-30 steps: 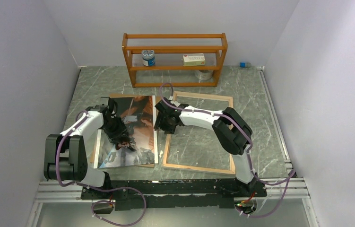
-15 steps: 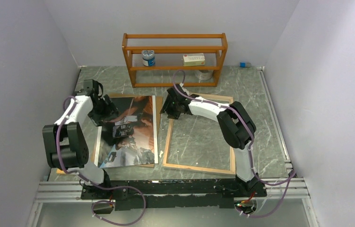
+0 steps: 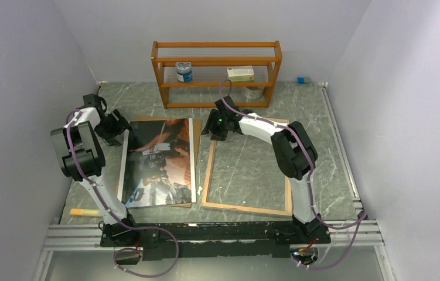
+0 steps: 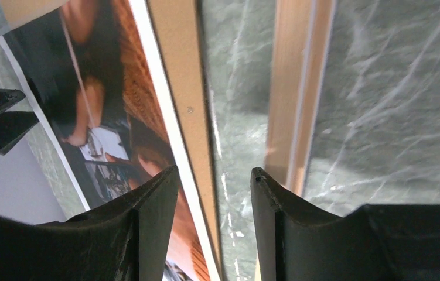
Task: Put the photo into the frame
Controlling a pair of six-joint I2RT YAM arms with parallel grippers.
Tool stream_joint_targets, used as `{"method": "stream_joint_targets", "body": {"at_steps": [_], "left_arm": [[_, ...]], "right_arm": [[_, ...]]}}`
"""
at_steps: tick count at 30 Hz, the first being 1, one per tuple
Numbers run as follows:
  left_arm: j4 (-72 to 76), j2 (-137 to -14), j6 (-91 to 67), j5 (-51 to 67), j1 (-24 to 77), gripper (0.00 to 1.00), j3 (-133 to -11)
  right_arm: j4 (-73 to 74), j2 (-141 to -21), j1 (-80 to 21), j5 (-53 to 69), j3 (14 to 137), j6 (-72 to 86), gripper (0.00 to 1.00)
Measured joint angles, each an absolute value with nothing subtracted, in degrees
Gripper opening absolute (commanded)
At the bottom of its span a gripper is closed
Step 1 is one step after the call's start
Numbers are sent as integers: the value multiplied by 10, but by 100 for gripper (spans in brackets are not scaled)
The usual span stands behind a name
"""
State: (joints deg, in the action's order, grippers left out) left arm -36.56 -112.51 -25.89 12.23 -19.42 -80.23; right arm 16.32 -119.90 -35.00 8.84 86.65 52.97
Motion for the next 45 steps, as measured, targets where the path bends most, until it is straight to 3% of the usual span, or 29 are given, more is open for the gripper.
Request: {"method": "stream_joint_targets", "body": {"at_steps": [4, 13, 23, 33, 41, 45], "left_arm": [[-366, -1154, -245, 161, -198, 70, -824], [-372, -1163, -226, 186, -210, 65, -833], [-382, -1163, -203, 220, -216, 39, -833], [-381, -1163, -196, 292, -217, 41, -833], [-389, -1167, -196, 273, -217, 42, -835], [-386, -1188, -197, 285, -218, 48, -849]], "right_arm": [[164, -1212, -328, 127, 873, 514, 52], [145, -1240, -322, 219, 908, 465, 49], [140, -1263, -351, 257, 931, 452, 46], [153, -1289, -349, 255, 938, 455, 46], [171, -1307, -356, 247, 970, 453, 45], [188, -1324, -362, 241, 1000, 451, 45]]}}
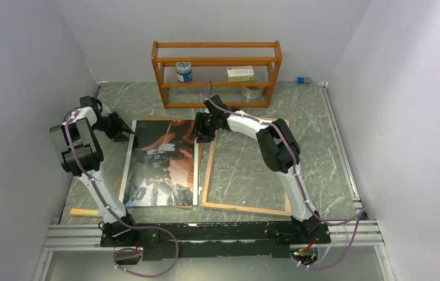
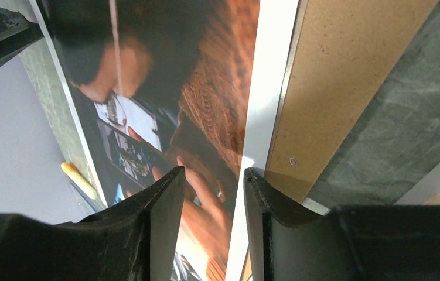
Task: Put the photo into the frame
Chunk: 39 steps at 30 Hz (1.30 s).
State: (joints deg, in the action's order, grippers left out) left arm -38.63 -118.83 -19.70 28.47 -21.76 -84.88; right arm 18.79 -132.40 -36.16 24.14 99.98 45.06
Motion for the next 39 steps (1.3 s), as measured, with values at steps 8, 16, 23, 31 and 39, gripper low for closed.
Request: {"method": "stream_joint_targets", "body": {"at_steps": [8, 16, 23, 31, 39], "left_arm": [[-381, -1194, -202, 256, -219, 61, -856], [-367, -1203, -203, 309, -224, 52, -854], [-327, -1220, -204, 386, -240, 42, -849], [-297, -1225, -241, 514, -245, 35, -849], [-257, -1214, -297, 602, -257, 66, -841]], "right_arm": [[227, -1336, -367, 221, 1033, 445, 45], [241, -1341, -368, 213, 1044, 443, 45], [253, -1346, -367, 220, 1054, 444, 45], [255, -1350, -363, 233, 1058, 445, 45], [254, -1350, -362, 234, 1058, 446, 46]]}}
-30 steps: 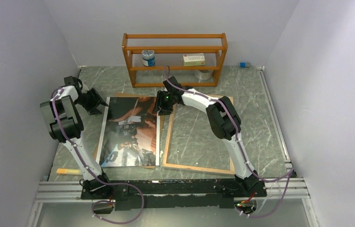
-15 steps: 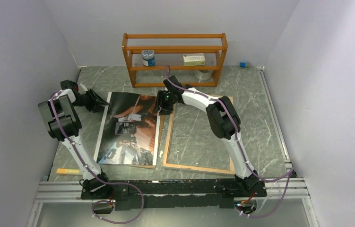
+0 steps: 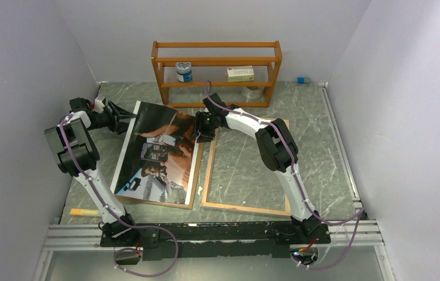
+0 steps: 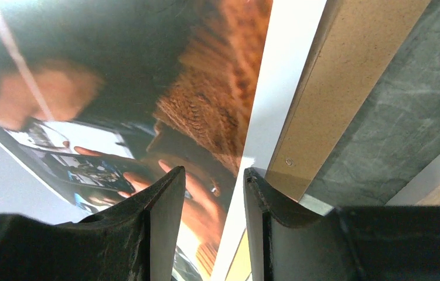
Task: Put the photo into the frame
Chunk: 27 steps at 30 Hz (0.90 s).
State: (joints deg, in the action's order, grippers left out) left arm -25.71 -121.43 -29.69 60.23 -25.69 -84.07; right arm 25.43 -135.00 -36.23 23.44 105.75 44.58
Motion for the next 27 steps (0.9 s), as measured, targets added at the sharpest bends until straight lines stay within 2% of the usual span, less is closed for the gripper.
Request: {"method": "stream_joint_targets", "body": {"at_steps": [9, 18, 27], "left_arm": [[-253, -1211, -304, 650, -257, 73, -827], [-177, -1192, -390, 709, -256, 92, -806], [-173, -1141, -430, 733, -230, 94, -790]], "right_arm": [[246, -1350, -359, 245, 1053, 452, 47], [242, -1350, -357, 251, 1051, 453, 49], [231, -1350, -356, 258, 1046, 456, 50]]}}
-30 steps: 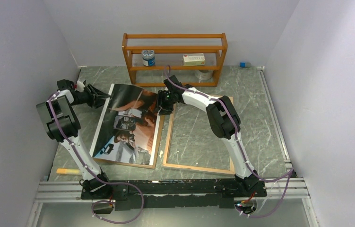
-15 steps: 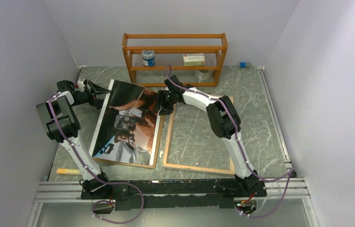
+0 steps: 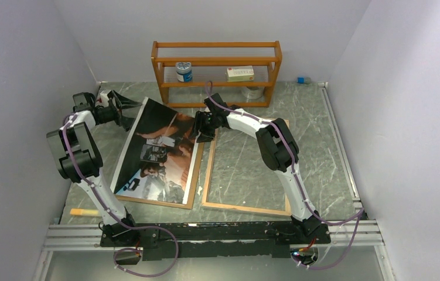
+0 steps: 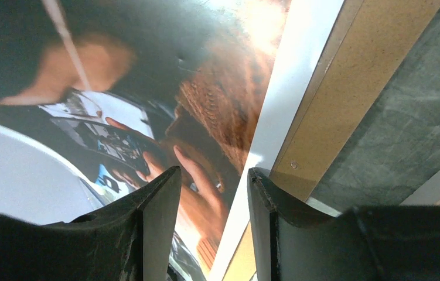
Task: Put the photo into the frame
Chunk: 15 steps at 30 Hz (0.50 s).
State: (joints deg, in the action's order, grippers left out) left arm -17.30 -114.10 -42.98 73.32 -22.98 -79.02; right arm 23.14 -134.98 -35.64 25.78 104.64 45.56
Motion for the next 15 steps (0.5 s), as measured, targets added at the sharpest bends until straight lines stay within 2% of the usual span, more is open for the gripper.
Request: {"method": "stream_joint_targets", "body": {"at_steps": [5, 11, 15], "left_arm": [[-200, -1124, -426, 732, -226, 92, -782], [-235, -1124, -407, 714, -227, 60, -781], [-228, -1124, -408, 710, -227, 53, -781]], "right_arm": [[228, -1349, -356, 260, 1044, 456, 50], [221, -1347, -356, 261, 1038, 457, 50], [209, -1342, -356, 261, 1027, 457, 49]]}}
